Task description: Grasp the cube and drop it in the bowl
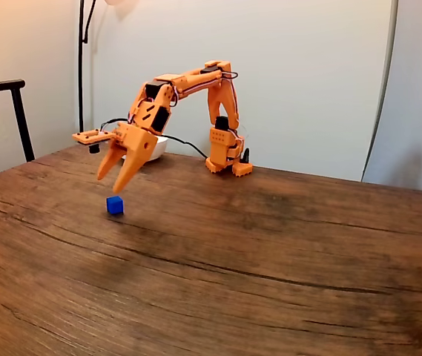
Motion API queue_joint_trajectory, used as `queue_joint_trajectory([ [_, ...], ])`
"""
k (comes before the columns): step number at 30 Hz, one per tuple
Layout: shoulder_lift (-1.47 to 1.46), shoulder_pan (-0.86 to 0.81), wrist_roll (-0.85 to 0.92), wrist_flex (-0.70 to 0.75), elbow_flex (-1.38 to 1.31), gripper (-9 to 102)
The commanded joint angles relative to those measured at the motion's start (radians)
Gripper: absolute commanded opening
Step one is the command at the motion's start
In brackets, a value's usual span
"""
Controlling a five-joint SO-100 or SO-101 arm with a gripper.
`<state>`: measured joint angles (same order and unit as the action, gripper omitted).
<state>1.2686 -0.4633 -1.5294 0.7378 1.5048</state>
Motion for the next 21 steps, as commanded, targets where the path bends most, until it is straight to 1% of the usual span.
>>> queue_joint_trajectory([
  [1,0.006,0.002,0.025,-0.005,-0.028,37],
  [6,0.005,-0.002,0.054,-0.018,0.031,38],
  [13,-0.005,0.032,0.123,-0.018,0.041,38],
  [18,-0.133,0.046,0.129,-0.063,-0.032,38],
  [21,-0.212,0.046,0.129,-0.055,-0.118,38],
])
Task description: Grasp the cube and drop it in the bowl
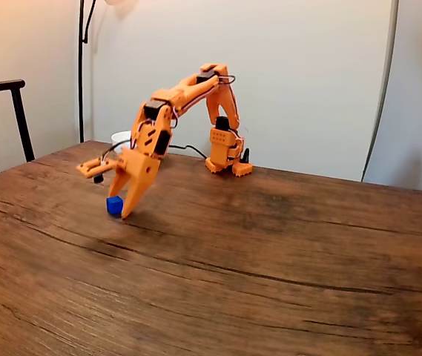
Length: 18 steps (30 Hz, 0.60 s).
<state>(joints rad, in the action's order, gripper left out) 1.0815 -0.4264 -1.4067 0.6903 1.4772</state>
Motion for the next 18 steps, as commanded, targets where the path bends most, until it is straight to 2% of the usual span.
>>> queue_joint_trajectory([
  [1,-0.049,0.005,0.006,-0.008,-0.109,37],
  [10,-0.156,0.008,0.006,0.006,-0.187,37],
  [18,-0.137,-0.003,0.006,0.244,-0.276,37],
])
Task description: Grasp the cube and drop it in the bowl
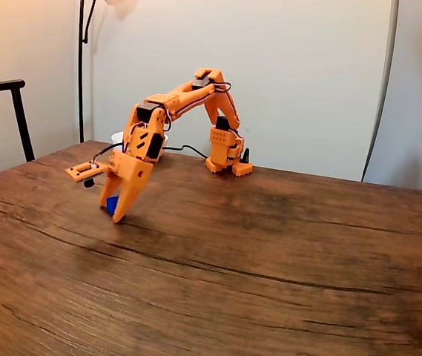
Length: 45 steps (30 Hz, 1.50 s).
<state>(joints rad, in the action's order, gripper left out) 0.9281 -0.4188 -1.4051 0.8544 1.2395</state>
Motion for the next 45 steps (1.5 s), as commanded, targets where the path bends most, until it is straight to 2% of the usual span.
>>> queue_joint_trajectory([
  [1,0.017,-0.011,0.005,0.106,-0.052,37],
  [4,0.012,-0.012,0.003,0.14,-0.08,37],
  [17,0.009,-0.014,0.006,0.127,-0.075,37],
  [25,0.009,-0.025,0.006,0.127,-0.072,17],
  [39,0.008,-0.025,0.005,0.138,-0.067,4],
  [45,0.008,-0.025,-0.003,0.14,-0.069,4],
])
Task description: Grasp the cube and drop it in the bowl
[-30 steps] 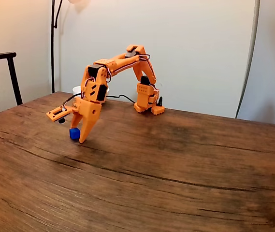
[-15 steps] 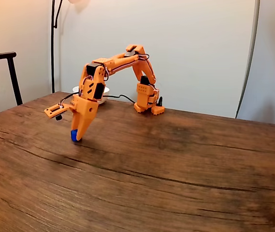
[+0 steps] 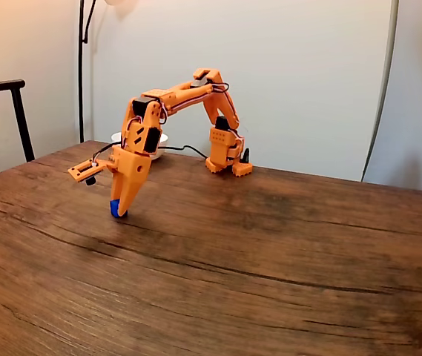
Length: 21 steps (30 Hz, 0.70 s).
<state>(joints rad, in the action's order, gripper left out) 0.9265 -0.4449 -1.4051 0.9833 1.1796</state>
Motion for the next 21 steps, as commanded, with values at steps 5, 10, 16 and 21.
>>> queue_joint_trajectory([
  [5,0.012,0.002,-0.009,0.012,-0.02,3],
  [10,0.031,0.003,-0.011,0.014,-0.025,3],
  [16,0.097,0.014,-0.014,0.225,-0.115,3],
  [21,0.14,0.011,-0.069,0.407,-0.247,3],
])
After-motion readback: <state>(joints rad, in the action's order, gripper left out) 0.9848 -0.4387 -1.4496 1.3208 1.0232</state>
